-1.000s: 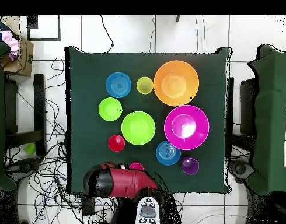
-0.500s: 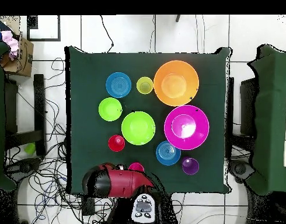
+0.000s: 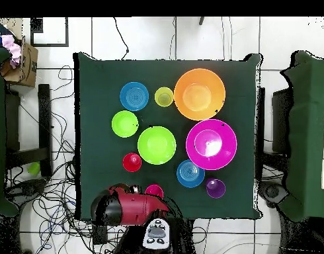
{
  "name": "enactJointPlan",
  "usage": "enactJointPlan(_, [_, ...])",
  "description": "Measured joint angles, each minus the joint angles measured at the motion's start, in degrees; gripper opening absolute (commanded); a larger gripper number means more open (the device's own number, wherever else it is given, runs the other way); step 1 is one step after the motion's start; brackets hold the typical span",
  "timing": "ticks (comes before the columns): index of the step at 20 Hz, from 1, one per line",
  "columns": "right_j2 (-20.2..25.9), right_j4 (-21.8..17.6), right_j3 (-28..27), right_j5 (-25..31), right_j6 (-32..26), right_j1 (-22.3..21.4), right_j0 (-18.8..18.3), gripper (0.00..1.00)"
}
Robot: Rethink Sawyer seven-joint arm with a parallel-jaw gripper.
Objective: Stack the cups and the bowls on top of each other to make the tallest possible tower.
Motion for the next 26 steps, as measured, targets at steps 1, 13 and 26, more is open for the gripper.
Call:
enactJointPlan(1, [0.0,0.0,0.0,-0.3,0.5,0.1,0.1,1.0])
enactJointPlan(13, [-0.2,0.0,0.7,-4.2,5.4,2.9,2.1,1.0])
enactJointPlan(26, [-0.2,0.0,0.8,-6.4,10.5,6.8,5.3,1.0])
